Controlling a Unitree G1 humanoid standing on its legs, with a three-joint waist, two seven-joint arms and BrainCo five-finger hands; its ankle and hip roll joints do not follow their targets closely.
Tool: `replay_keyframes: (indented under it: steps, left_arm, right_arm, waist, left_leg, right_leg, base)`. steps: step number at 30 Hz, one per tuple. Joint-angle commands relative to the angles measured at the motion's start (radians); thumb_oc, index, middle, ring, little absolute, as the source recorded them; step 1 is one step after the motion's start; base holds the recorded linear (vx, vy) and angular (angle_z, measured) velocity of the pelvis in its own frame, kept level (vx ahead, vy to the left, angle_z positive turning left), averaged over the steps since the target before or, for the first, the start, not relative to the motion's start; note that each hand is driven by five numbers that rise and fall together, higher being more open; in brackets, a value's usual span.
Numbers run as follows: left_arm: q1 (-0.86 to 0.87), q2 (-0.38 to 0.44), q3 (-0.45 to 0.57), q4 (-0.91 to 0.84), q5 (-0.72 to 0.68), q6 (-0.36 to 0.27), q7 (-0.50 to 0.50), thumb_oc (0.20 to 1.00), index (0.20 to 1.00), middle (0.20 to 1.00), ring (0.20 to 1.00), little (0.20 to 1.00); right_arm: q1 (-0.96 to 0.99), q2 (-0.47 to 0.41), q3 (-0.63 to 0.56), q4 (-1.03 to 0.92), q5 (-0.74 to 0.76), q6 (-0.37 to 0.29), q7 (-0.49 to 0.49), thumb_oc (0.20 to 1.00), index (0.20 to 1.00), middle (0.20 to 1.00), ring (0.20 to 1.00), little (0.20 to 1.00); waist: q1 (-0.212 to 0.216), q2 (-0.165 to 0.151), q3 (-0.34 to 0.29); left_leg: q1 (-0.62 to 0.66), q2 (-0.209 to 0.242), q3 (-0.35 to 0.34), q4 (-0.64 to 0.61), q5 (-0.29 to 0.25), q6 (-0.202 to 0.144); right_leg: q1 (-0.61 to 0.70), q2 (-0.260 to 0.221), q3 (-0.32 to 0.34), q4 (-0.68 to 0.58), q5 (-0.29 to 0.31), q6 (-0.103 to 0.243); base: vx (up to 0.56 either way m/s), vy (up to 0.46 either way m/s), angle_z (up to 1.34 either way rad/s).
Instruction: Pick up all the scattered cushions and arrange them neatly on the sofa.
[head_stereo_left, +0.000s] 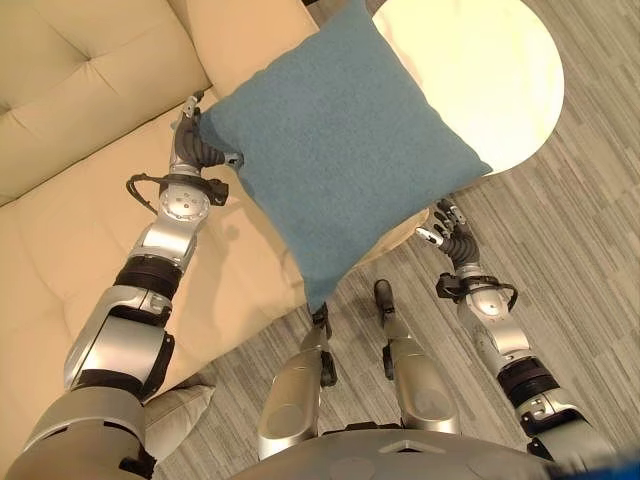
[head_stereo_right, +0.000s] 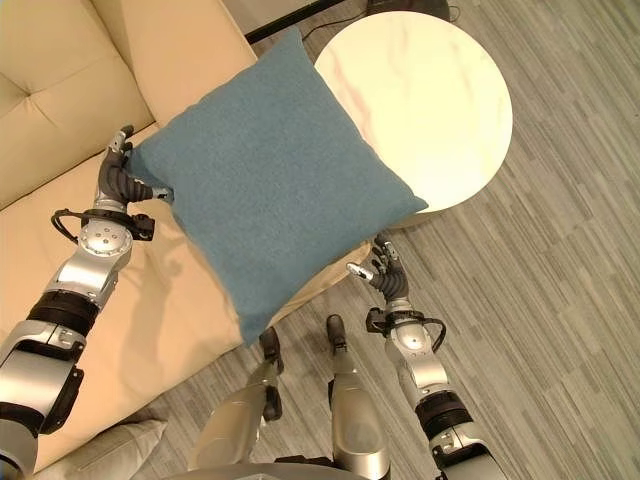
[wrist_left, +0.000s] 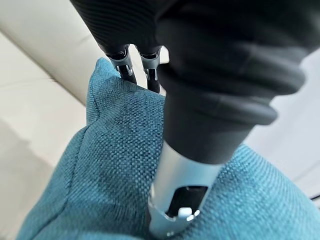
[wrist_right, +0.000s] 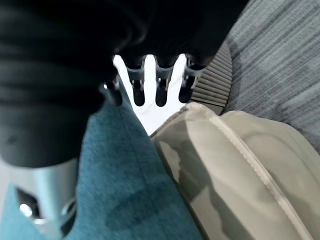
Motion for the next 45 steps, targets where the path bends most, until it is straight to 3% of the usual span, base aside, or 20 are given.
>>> replay_keyframes:
  steps: [1, 5, 13, 18, 25, 30, 37, 45]
  left_arm:
    - [0.047, -0.069, -0.007, -0.035, -0.009, -0.054, -0.053, 1.000, 1.000, 1.000, 1.000, 1.000]
    - [0.188, -0.174, 0.006, -0.115, -0.051, -0.058, -0.085, 1.000, 1.000, 1.000, 1.000, 1.000]
    - [0.330, -0.206, 0.042, -0.251, -0.094, -0.062, -0.144, 1.000, 1.000, 1.000, 1.000, 1.000]
    - [0.305, -0.162, 0.083, -0.189, -0.050, -0.048, -0.112, 1.000, 1.000, 1.000, 1.000, 1.000]
    - [0.237, -0.038, 0.128, -0.047, 0.160, 0.011, -0.008, 1.000, 1.000, 1.000, 1.000, 1.000]
    - [0.160, 0.025, 0.127, -0.006, 0.194, 0.017, 0.022, 1.000, 1.000, 1.000, 1.000, 1.000]
    - [0.018, 0.018, 0.093, 0.071, -0.024, -0.020, -0.009, 1.000, 1.000, 1.000, 1.000, 1.000]
    - [-0.139, 0.018, 0.064, 0.184, -0.227, -0.045, -0.046, 1.000, 1.000, 1.000, 1.000, 1.000]
  right_arm:
    - [0.010, -0.006, -0.052, -0.041, -0.040, -0.033, -0.018, 1.000, 1.000, 1.000, 1.000, 1.000]
    - [0.014, -0.001, -0.086, -0.048, -0.056, -0.026, -0.036, 1.000, 1.000, 1.000, 1.000, 1.000]
    - [0.056, -0.010, -0.116, -0.069, -0.093, -0.010, -0.024, 1.000, 1.000, 1.000, 1.000, 1.000]
    - [0.058, -0.015, -0.126, -0.047, -0.094, -0.003, -0.021, 1.000, 1.000, 1.000, 1.000, 1.000]
    - [0.066, -0.016, -0.133, -0.037, -0.079, -0.016, -0.018, 1.000, 1.000, 1.000, 1.000, 1.000]
    - [0.065, -0.029, -0.125, -0.050, -0.074, -0.025, -0.017, 1.000, 1.000, 1.000, 1.000, 1.000]
    - [0.025, -0.041, -0.072, -0.032, -0.059, -0.006, -0.009, 1.000, 1.000, 1.000, 1.000, 1.000]
    - [-0.049, -0.061, -0.028, -0.021, -0.056, 0.003, -0.015, 1.000, 1.000, 1.000, 1.000, 1.000]
  waist:
    - [-0.003, -0.025, -0.059]
    - [0.013, -0.019, -0.058]
    - [0.029, -0.010, -0.064]
    - [0.032, -0.001, -0.080]
    - [0.029, 0.005, -0.100]
    - [0.021, 0.000, -0.107]
    - [-0.001, -0.013, -0.097]
    - [-0.037, -0.058, -0.071]
  left_leg:
    - [-0.061, -0.038, -0.085, 0.162, -0.142, -0.020]
    - [-0.069, -0.037, -0.094, 0.165, -0.140, -0.021]
    - [-0.078, -0.033, -0.108, 0.157, -0.123, -0.024]
    - [-0.077, -0.029, -0.115, 0.146, -0.113, -0.029]
    - [-0.077, -0.024, -0.118, 0.147, -0.116, -0.033]
    - [-0.095, -0.023, -0.117, 0.151, -0.112, -0.035]
    - [-0.132, -0.020, -0.108, 0.170, -0.111, -0.037]
    - [-0.188, -0.005, -0.092, 0.205, -0.112, -0.042]
  right_leg:
    - [-0.050, -0.071, -0.063, 0.069, 0.024, 0.070]
    - [-0.052, -0.065, -0.070, 0.070, 0.014, 0.060]
    - [-0.051, -0.059, -0.080, 0.062, 0.009, 0.050]
    - [-0.051, -0.056, -0.083, 0.060, 0.005, 0.044]
    - [-0.053, -0.054, -0.089, 0.070, -0.006, 0.039]
    - [-0.071, -0.059, -0.089, 0.075, -0.002, 0.039]
    - [-0.108, -0.055, -0.086, 0.088, 0.008, 0.042]
    - [-0.161, -0.047, -0.078, 0.094, 0.033, 0.046]
  base:
    - [-0.05, -0.047, 0.07]
    - [-0.04, -0.058, 0.08]
    - [-0.03, -0.041, 0.02]
    - [0.00, 0.000, 0.00]
    - [0.00, 0.000, 0.00]
    - [0.00, 0.000, 0.00]
    - [0.00, 0.014, -0.02]
    - [-0.01, 0.046, -0.12]
